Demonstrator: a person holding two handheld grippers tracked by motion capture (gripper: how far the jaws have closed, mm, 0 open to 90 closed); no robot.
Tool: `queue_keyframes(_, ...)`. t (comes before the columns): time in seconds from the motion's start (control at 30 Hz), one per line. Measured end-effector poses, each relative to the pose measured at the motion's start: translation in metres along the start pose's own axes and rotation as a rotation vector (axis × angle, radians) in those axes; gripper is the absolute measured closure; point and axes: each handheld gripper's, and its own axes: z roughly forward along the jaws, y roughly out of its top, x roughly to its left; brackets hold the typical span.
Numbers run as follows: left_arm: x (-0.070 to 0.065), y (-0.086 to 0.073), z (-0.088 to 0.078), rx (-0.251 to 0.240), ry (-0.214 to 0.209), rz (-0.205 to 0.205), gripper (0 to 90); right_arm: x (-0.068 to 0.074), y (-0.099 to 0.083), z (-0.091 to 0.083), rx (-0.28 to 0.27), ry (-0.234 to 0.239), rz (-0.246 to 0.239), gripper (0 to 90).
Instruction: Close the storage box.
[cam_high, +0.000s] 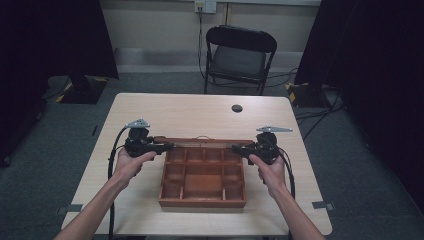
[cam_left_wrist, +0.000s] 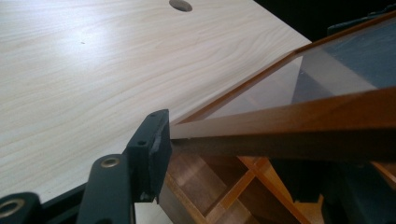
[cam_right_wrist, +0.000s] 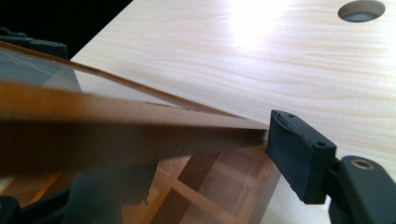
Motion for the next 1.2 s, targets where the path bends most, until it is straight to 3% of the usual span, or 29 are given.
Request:
queue_keyframes(0.13,-0.001,-0.001,0.001,0.02,0.001,0.023,39.7,0.003,-0.005,0.001,-0.005,-0.016,-0.016,35.0)
queue_keyframes(0.53,0.002,-0.001,-0.002,0.059,-0.003,0.027,40.3,0.009,-0.005,0.007,0.001,-0.037,-0.023,33.1)
queue_keyframes(0.57,0.006,0.0,-0.004,0.052,-0.004,0.008,40.4,0.009,-0.004,0.009,0.001,-0.038,-0.026,33.2)
queue_keyframes(0.77,0.012,0.0,-0.007,0.044,0.012,-0.003,41.0,0.013,-0.002,0.013,0.005,-0.018,-0.011,33.5)
queue_keyframes(0.87,0.008,-0.005,-0.009,0.026,0.003,-0.01,35.8,0.013,-0.003,0.011,0.019,-0.008,-0.016,34.1)
queue_keyframes(1.1,-0.002,-0.007,-0.013,0.009,0.003,0.021,28.3,0.013,-0.006,0.009,0.022,-0.002,-0.016,34.5)
queue_keyframes(1.2,-0.004,-0.01,-0.013,-0.011,-0.003,0.011,24.9,0.012,-0.007,0.009,0.027,0.008,-0.013,33.4)
